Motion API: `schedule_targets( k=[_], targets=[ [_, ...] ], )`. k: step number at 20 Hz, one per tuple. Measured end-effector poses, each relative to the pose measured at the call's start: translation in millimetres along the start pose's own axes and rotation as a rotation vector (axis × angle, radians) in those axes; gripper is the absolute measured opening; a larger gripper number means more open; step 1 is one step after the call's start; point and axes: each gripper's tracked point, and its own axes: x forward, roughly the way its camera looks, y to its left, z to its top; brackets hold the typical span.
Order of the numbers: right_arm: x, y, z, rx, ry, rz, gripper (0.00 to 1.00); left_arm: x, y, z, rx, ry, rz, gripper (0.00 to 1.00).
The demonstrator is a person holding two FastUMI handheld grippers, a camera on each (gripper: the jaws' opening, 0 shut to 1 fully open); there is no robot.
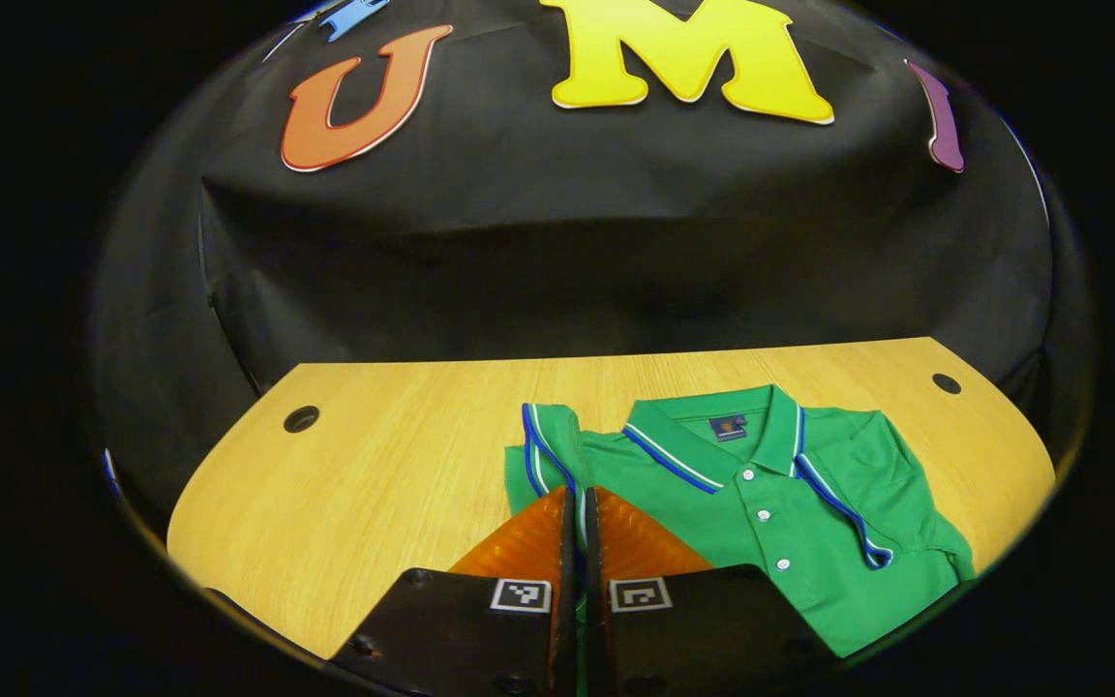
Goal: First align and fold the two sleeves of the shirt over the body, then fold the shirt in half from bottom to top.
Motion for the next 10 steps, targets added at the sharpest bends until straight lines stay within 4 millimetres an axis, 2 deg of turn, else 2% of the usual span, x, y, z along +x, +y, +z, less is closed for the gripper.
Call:
schedule_targets(
  k=[3, 5, 6, 7, 9, 10],
  targets=[
    [1.4, -5.0, -5.5, 0.001, 0.014, -0.009, 0.96, -0.3, -2.1, 2.2, 0.020, 0.002, 0.026, 0.15],
    [-0.1, -7.4, -6.4, 0.005, 0.014, -0.015, 0.96, -5.9, -17.6, 2.6, 0.000, 0.004, -0.014, 0.22],
    [0.3, -8.5, -7.2, 0.012, 0.016, -0.019, 0.96, -8.6, -22.7, 5.6, -0.007, -0.003, -0.035, 0.48],
    [0.1, -8.2, -7.5, 0.019, 0.015, -0.019, 0.95, -11.1, -24.1, 7.6, -0.008, -0.009, -0.039, 0.51],
    [0.9, -8.6, -6.9, 0.022, 0.013, -0.020, 0.96, -23.3, -13.7, 17.3, -0.001, -0.039, 0.000, 0.97],
    [1.5, -7.6, -6.7, 0.019, 0.013, -0.020, 0.96, -29.8, -8.3, 22.1, -0.006, -0.060, 0.021, 1.00]
  ],
)
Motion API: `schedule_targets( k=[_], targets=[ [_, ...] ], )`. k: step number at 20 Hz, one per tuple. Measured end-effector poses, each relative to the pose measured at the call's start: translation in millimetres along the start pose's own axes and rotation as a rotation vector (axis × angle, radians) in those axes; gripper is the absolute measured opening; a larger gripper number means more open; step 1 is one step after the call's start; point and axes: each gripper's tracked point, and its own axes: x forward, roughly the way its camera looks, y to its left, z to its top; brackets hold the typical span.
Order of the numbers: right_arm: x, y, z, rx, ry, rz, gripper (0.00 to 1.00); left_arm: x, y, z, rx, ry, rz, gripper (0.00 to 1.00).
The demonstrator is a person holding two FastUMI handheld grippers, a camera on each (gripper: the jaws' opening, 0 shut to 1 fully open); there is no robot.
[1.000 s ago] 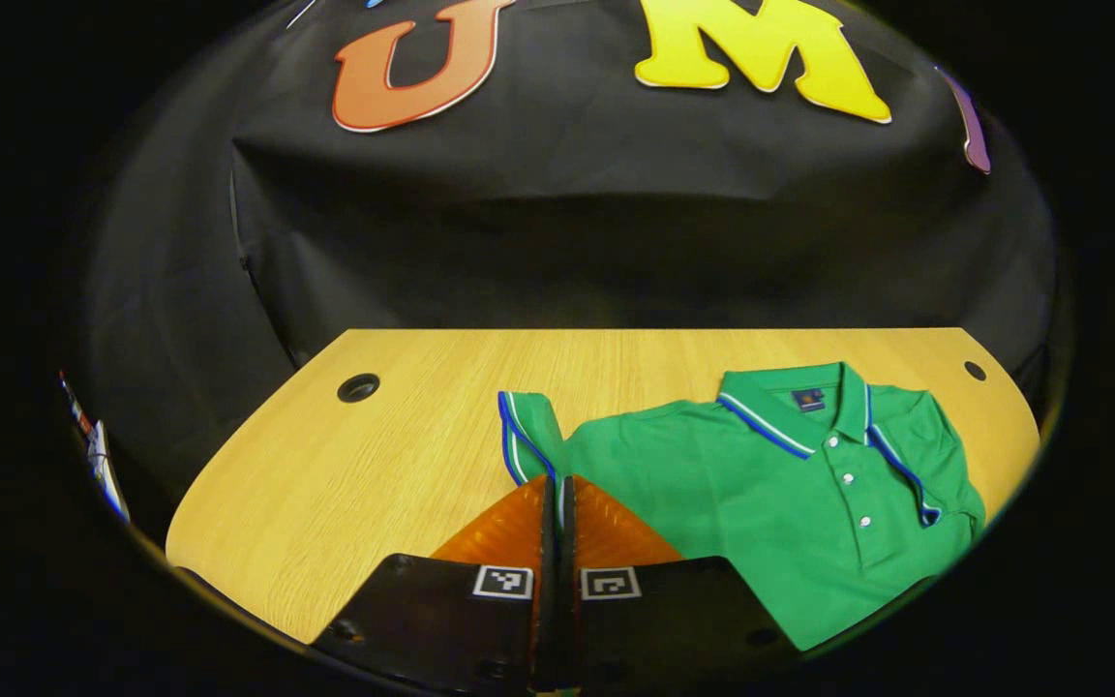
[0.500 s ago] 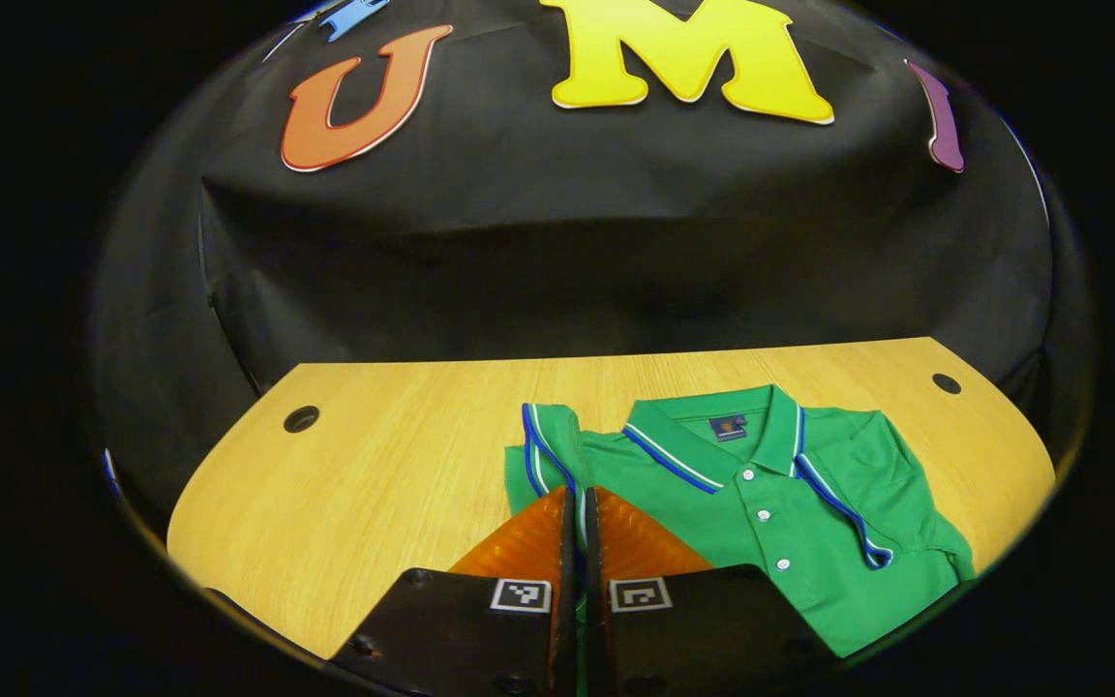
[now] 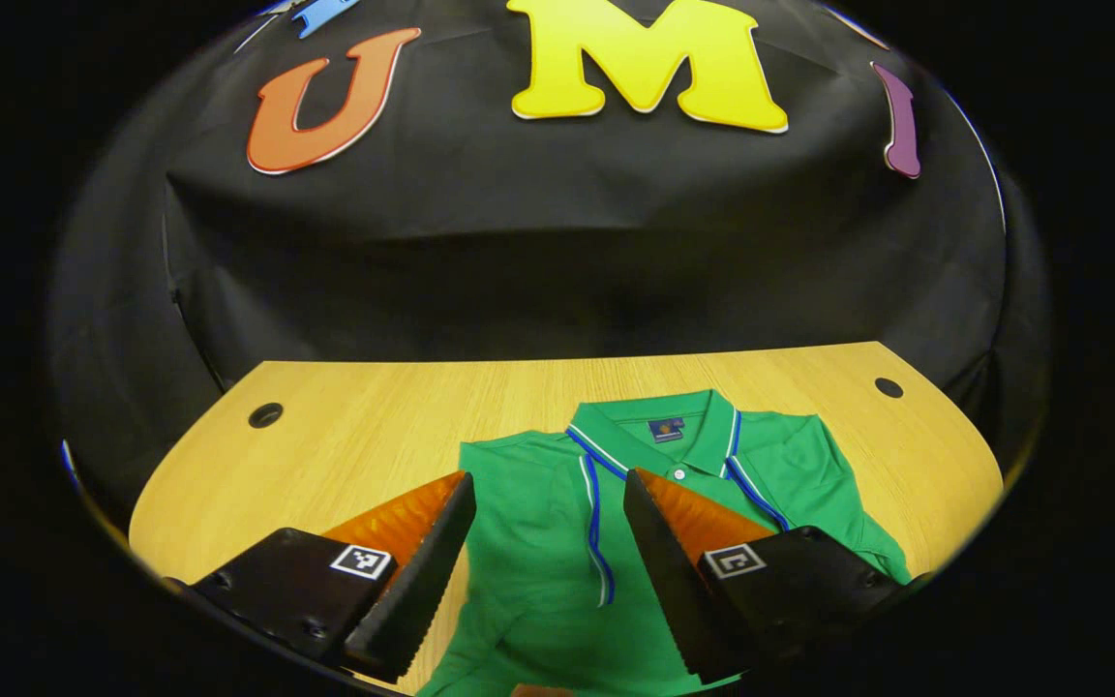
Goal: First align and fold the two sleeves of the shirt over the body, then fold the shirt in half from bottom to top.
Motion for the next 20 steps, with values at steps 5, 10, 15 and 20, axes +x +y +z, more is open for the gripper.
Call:
schedule_targets(
  k=[5, 10, 15, 20],
  targets=[
    [5.4, 10.0, 3.9, 0.003, -0.009, 0.004, 0.96, -55.7, 22.5, 21.2, 0.010, -0.087, 0.039, 1.00],
    [2.8, 28.7, 6.1, 0.027, -0.036, 0.058, 0.96, -154.7, 35.6, 23.4, -0.099, -0.207, -0.021, 1.00],
    [-12.2, 28.3, 17.1, 0.014, -0.098, -0.026, 0.95, -233.0, 64.5, -36.9, -0.091, -0.232, 0.001, 1.00],
    [-15.7, 30.8, -6.0, 0.060, -0.047, -0.063, 0.96, -265.9, 81.2, -118.3, -0.104, -0.170, -0.013, 1.00]
  ],
)
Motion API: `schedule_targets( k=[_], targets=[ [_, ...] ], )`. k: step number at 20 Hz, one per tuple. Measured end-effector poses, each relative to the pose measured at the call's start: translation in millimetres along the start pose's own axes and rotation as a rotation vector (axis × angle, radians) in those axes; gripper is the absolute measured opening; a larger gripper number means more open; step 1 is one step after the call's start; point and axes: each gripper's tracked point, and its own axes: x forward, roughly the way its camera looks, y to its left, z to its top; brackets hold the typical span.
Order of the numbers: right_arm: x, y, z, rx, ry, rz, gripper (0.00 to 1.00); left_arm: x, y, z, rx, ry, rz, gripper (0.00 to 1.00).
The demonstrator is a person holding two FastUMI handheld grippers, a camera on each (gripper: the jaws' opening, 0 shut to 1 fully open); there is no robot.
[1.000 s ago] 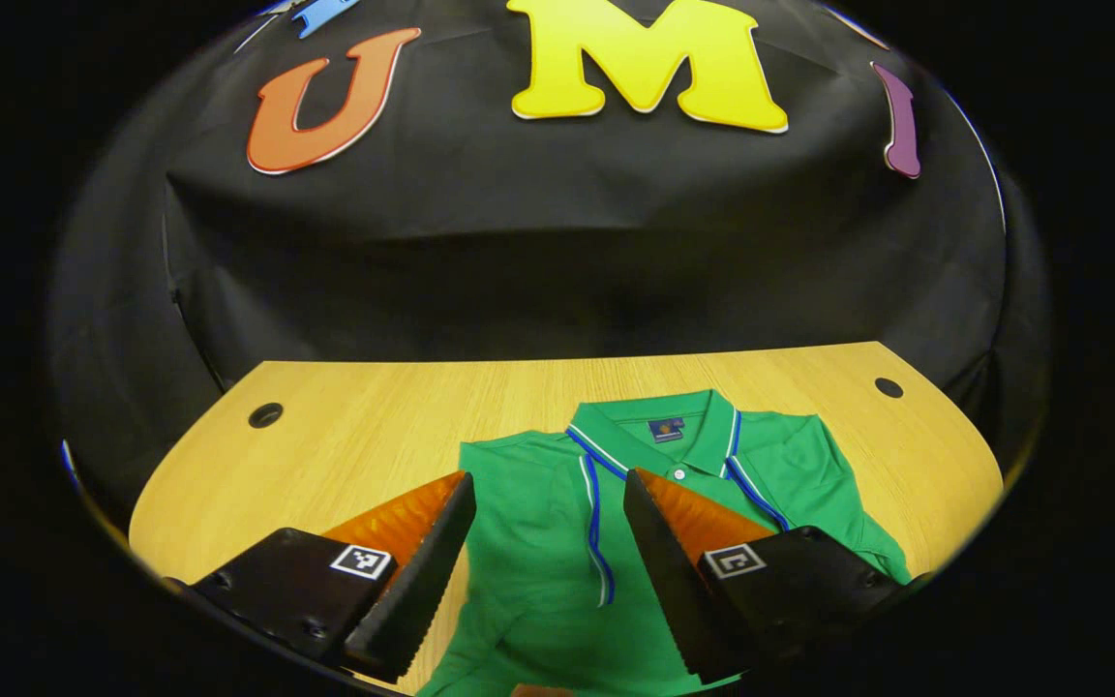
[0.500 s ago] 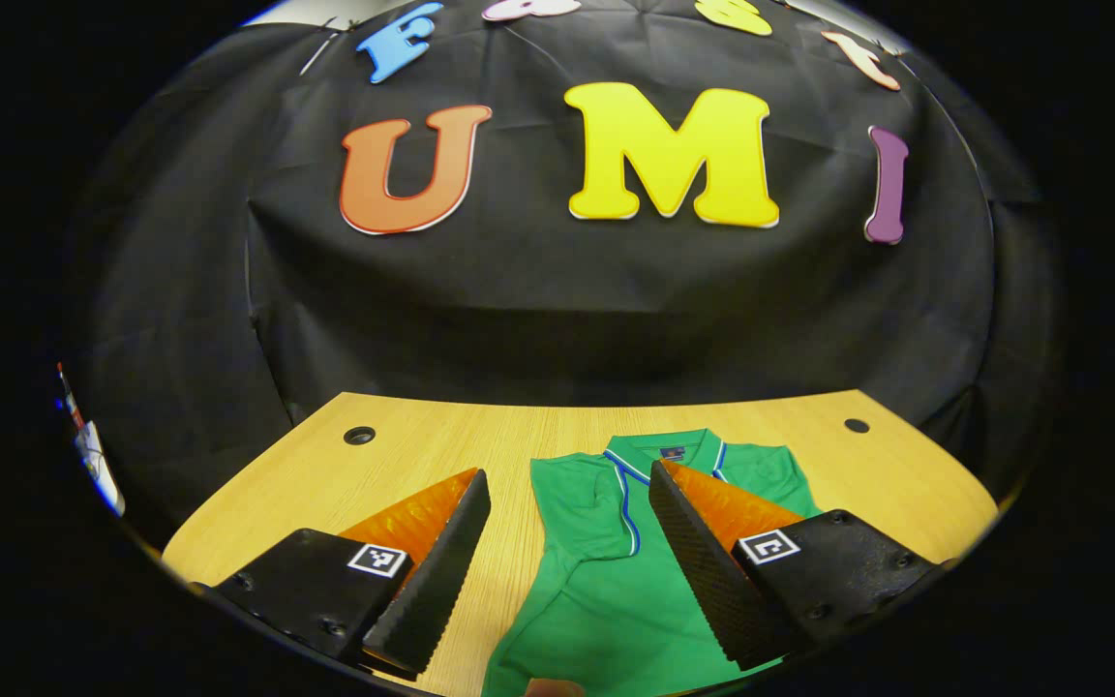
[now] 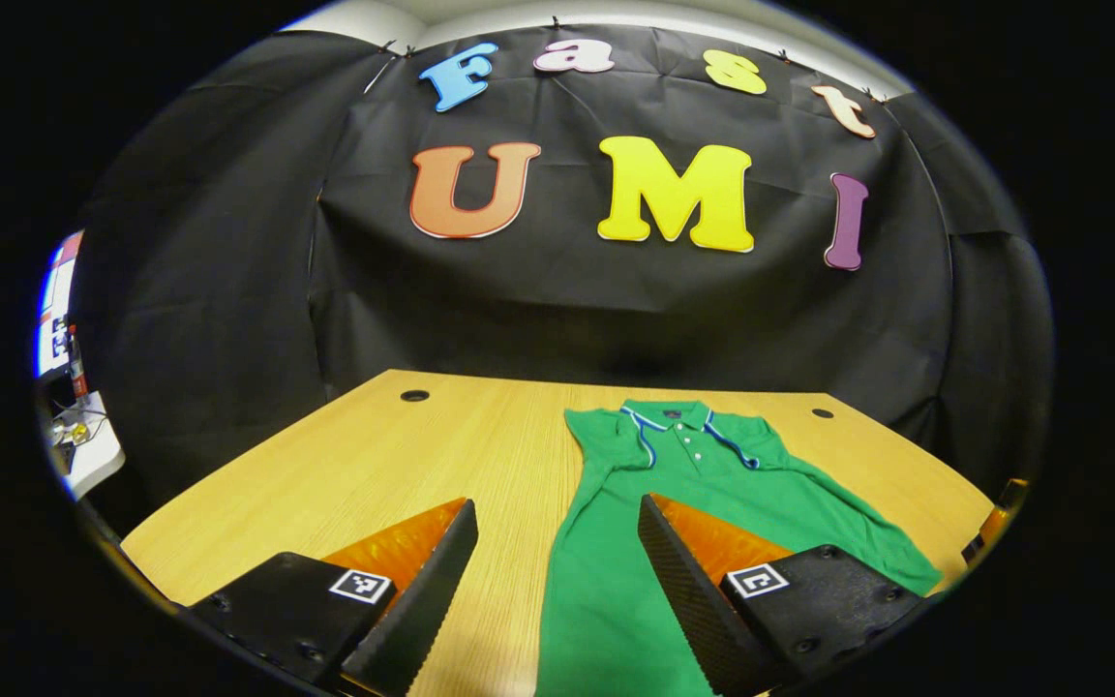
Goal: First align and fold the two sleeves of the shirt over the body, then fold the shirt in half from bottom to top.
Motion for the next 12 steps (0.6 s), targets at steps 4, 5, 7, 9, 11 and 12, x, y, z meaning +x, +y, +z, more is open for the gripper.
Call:
schedule_targets(
  k=[4, 5, 7, 9, 11, 12],
  targets=[
    [5.9, -5.5, -25.4, 0.008, 0.072, -0.030, 0.95, -20.8, 5.5, -33.1, 0.074, 0.006, 0.020, 1.00],
    [6.3, -6.8, -30.7, 0.006, 0.081, -0.038, 0.95, -25.2, 6.9, -37.4, 0.092, 0.002, 0.031, 1.00],
    [8.1, -5.8, -43.8, 0.001, 0.102, -0.046, 0.96, -31.8, -2.6, -47.9, 0.112, -0.003, 0.012, 1.00],
    [8.6, -4.7, -56.2, -0.013, 0.127, -0.042, 0.96, -37.3, -12.2, -65.0, 0.111, 0.022, -0.011, 1.00],
    [6.6, -6.2, -62.9, -0.018, 0.137, -0.044, 0.95, -37.9, -16.9, -80.7, 0.114, 0.047, -0.027, 1.00],
    [7.3, -7.1, -65.5, -0.013, 0.140, -0.045, 0.96, -39.0, -17.7, -87.4, 0.119, 0.061, -0.029, 1.00]
  ],
)
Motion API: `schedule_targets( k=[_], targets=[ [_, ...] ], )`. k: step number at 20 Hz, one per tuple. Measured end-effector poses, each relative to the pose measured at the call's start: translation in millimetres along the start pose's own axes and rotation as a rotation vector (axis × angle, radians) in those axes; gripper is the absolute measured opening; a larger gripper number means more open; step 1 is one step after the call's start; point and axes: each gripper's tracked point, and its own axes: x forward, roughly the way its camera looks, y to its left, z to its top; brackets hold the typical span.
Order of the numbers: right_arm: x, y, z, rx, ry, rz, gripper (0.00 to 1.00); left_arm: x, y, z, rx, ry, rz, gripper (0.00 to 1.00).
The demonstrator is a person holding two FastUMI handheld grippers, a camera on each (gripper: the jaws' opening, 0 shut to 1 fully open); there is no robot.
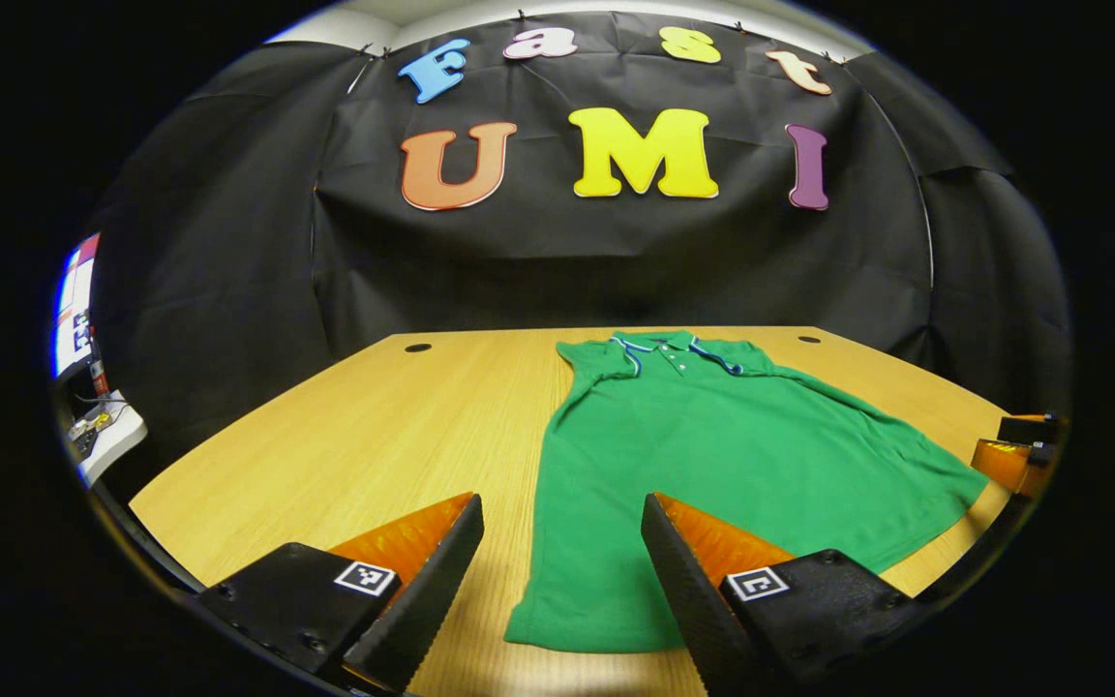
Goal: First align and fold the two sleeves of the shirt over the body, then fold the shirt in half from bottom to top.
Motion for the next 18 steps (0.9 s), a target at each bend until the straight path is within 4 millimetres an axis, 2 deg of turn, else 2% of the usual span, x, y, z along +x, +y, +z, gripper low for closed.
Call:
schedule_targets(
  k=[4, 9, 13, 15, 17, 18],
  targets=[
    [5.1, -1.5, -17.1, 0.010, 0.034, -0.002, 0.96, 5.9, 2.0, -22.2, -0.037, 0.060, -0.001, 1.00],
    [12.6, -0.3, -31.4, 0.031, 0.086, 0.014, 0.95, 10.6, 5.0, -32.6, -0.076, 0.088, -0.003, 1.00],
    [13.7, 2.7, -33.4, 0.026, 0.090, 0.031, 0.96, 13.4, 6.7, -32.4, -0.051, 0.078, 0.001, 1.00],
    [15.7, 4.0, -34.5, 0.048, 0.093, 0.051, 0.93, 13.9, 5.1, -32.5, -0.036, 0.069, -0.005, 1.00],
    [16.0, 6.0, -33.8, 0.056, 0.092, 0.066, 0.85, 16.0, 5.0, -30.6, -0.045, 0.055, -0.018, 1.00],
    [16.6, 6.1, -33.8, 0.064, 0.096, 0.068, 0.84, 17.2, 7.1, -30.7, -0.056, 0.049, -0.018, 0.98]
  ],
)
